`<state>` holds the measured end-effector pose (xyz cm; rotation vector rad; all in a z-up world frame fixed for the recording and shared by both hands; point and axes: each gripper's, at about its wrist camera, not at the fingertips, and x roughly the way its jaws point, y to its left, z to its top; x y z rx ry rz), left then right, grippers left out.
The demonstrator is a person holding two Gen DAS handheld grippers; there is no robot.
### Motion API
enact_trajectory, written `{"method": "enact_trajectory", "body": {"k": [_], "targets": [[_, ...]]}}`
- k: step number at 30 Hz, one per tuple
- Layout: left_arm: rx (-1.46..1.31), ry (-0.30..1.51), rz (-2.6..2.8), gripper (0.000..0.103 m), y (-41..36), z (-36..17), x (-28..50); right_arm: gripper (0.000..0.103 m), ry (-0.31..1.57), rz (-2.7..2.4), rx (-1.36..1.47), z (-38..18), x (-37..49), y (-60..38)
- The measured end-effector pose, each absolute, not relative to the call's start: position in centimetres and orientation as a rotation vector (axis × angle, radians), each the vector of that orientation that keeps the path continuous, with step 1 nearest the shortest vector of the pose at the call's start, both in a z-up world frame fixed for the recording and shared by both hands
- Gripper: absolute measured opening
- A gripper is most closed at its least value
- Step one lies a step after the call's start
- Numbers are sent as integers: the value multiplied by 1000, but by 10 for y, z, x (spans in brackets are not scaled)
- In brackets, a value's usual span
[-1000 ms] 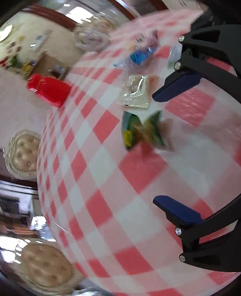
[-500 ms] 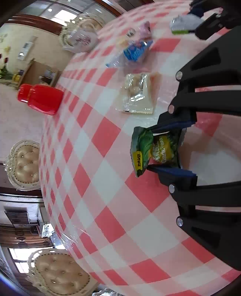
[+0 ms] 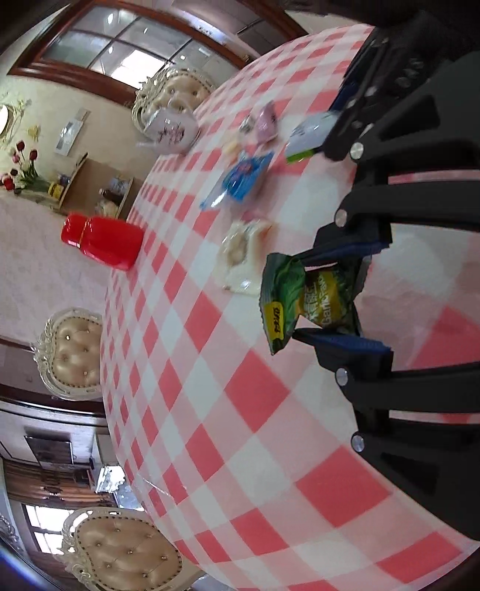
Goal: Organize snacks
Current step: 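Lift both held snacks and carry them toward the clear plastic bin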
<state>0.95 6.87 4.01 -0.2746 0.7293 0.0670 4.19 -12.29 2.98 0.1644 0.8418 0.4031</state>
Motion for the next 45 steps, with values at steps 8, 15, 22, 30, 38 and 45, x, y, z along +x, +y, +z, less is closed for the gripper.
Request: {"method": "enact_trajectory", "body": {"k": [8, 15, 22, 30, 38, 45], "targets": [[-191, 738, 21, 35, 44, 46, -37, 54, 816, 390, 220, 32, 10, -140], [-137, 735, -5, 35, 37, 47, -79, 54, 803, 414, 256, 29, -30, -145], [-117, 724, -28, 35, 34, 50, -110, 54, 763, 437, 292, 32, -61, -153], [-77, 734, -56, 35, 32, 45, -140, 54, 768, 464, 254, 33, -92, -145], [-64, 723, -40, 35, 60, 48, -183, 55, 777, 448, 132, 34, -120, -123], [-86, 720, 4, 35, 108, 54, -212, 55, 771, 478, 4, 37, -141, -85]]}}
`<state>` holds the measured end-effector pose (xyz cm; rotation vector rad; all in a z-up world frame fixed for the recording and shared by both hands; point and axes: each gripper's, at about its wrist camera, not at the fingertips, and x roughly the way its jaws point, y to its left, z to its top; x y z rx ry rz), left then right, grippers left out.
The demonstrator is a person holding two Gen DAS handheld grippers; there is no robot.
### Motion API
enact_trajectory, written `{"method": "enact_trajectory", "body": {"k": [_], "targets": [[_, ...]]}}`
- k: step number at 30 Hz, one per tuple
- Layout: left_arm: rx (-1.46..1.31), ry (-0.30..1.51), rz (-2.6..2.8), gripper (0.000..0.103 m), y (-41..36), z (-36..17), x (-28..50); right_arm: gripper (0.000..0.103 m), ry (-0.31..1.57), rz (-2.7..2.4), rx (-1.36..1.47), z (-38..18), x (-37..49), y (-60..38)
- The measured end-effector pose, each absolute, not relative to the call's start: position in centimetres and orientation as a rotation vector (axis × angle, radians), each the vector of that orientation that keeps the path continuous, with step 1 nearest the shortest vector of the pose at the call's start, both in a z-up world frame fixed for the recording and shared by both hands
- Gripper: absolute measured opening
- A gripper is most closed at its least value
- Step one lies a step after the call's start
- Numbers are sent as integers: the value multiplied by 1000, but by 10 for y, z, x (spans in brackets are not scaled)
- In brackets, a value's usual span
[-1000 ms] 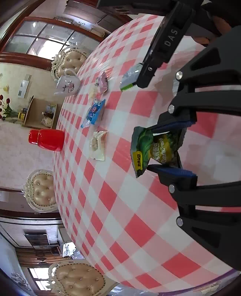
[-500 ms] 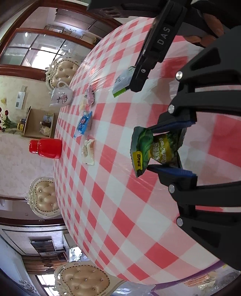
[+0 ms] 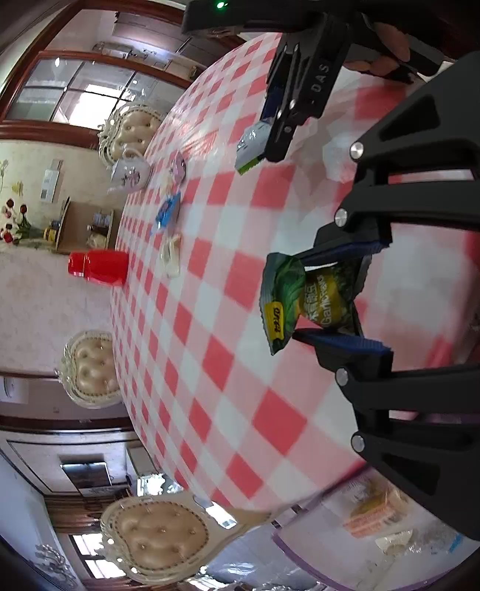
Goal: Organize snacks
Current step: 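Lift both held snacks and carry them toward the clear plastic bin, then lower both snacks into the bin and open both tools, then move both tools back over the remaining snacks on the table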
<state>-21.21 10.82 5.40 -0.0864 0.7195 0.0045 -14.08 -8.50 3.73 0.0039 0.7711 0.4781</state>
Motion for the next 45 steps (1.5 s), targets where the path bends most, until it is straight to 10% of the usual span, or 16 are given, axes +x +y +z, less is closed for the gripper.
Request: {"method": "enact_trajectory", "body": {"k": [25, 29, 45], "targets": [[-7, 802, 304, 36, 301, 69, -276, 57, 719, 1047, -374, 58, -262, 151], [-25, 795, 454, 91, 327, 75, -289, 76, 733, 1225, -394, 51, -288, 182], [-236, 560, 128, 101, 179, 108, -210, 83, 792, 576, 0, 59, -124, -34]]}}
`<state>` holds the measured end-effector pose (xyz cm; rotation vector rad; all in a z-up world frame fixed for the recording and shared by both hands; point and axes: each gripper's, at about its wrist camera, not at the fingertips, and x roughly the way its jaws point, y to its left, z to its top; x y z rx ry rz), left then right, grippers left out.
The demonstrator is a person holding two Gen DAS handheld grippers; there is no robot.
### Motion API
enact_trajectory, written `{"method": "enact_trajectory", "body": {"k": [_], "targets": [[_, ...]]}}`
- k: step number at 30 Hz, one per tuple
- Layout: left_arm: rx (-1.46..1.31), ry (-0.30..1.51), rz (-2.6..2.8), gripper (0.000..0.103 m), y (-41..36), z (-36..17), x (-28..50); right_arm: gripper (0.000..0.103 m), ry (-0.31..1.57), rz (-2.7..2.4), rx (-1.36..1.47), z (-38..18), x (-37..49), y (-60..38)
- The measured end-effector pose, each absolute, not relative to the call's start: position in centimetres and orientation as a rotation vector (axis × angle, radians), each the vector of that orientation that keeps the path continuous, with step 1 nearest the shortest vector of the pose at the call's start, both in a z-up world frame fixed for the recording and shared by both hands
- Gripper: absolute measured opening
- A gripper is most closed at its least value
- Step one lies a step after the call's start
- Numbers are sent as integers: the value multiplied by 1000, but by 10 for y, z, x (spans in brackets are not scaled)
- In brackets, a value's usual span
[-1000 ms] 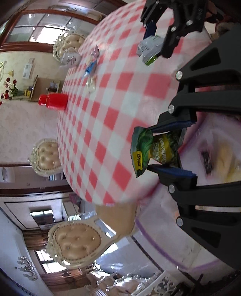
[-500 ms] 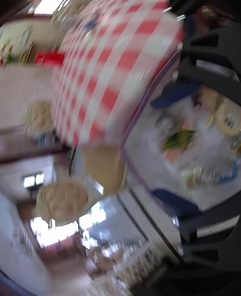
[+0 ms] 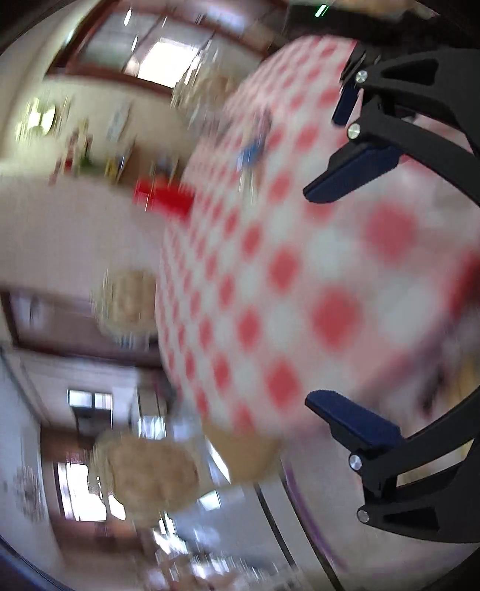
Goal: Organize snacks
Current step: 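Move both tools back over the remaining snacks on the table, then grasp the pink wafer bar with the right tool while the left tool grasps the white bun packet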
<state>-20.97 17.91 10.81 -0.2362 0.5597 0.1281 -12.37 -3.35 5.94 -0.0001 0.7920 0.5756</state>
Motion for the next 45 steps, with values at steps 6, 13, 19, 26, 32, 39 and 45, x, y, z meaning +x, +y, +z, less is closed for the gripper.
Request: {"method": "enact_trajectory", "body": {"k": [6, 13, 19, 26, 32, 39, 45], "targets": [[-204, 679, -58, 101, 80, 86, -81, 87, 805, 356, 148, 48, -64, -155], [-289, 706, 54, 101, 55, 65, 56, 87, 846, 177, 325, 28, 15, -249], [-475, 602, 191, 101, 86, 57, 108, 87, 877, 100, 411, 18, 79, -261], [-503, 582, 267, 101, 121, 52, 110, 69, 915, 69, 295, 14, 151, -213], [-531, 606, 237, 101, 124, 52, 113, 51, 906, -3, 169, 10, 189, -180], [-454, 713, 153, 101, 109, 43, 126, 20, 901, 58, 41, 11, 176, -182], [-313, 794, 119, 101, 88, 32, 139, 20, 866, 133, 175, 26, 141, -207]]}}
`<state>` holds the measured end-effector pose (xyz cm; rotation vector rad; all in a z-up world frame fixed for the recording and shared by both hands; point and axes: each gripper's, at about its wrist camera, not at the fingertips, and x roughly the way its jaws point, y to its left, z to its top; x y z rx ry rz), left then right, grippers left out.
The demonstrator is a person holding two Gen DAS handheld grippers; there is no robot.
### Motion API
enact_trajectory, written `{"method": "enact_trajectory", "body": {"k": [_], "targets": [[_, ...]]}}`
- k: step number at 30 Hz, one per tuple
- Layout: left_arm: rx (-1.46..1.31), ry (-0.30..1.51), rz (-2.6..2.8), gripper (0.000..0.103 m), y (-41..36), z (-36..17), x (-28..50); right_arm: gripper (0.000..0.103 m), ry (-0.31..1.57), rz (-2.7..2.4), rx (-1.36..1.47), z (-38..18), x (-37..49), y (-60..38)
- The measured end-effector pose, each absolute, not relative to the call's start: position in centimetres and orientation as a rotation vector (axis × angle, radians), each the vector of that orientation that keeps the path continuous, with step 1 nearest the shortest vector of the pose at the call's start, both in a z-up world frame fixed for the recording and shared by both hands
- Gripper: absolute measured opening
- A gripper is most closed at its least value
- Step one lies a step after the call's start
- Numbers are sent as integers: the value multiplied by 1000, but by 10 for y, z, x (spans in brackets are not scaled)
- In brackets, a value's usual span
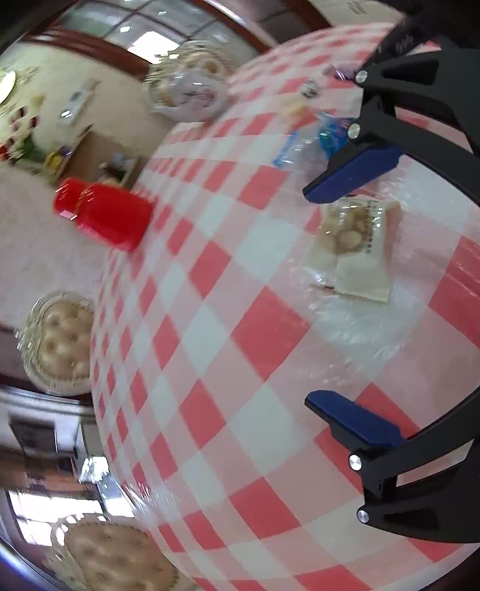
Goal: Organize snacks
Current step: 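Grasp the pink wafer bar with the right tool while the left tool grasps the white bun packet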
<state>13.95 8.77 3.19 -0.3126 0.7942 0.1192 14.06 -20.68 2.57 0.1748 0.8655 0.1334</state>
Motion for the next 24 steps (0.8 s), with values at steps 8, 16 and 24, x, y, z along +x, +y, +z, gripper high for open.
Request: {"method": "enact_trajectory", "body": {"k": [8, 16, 24], "targets": [[-109, 900, 81, 101, 48, 13, 159, 20, 854, 243, 270, 30, 113, -206], [8, 896, 6, 51, 36, 14, 161, 20, 837, 278, 260, 37, 105, -195], [-10, 833, -51, 38, 40, 34, 144, 20, 814, 283, 212, 42, 100, -185]]}}
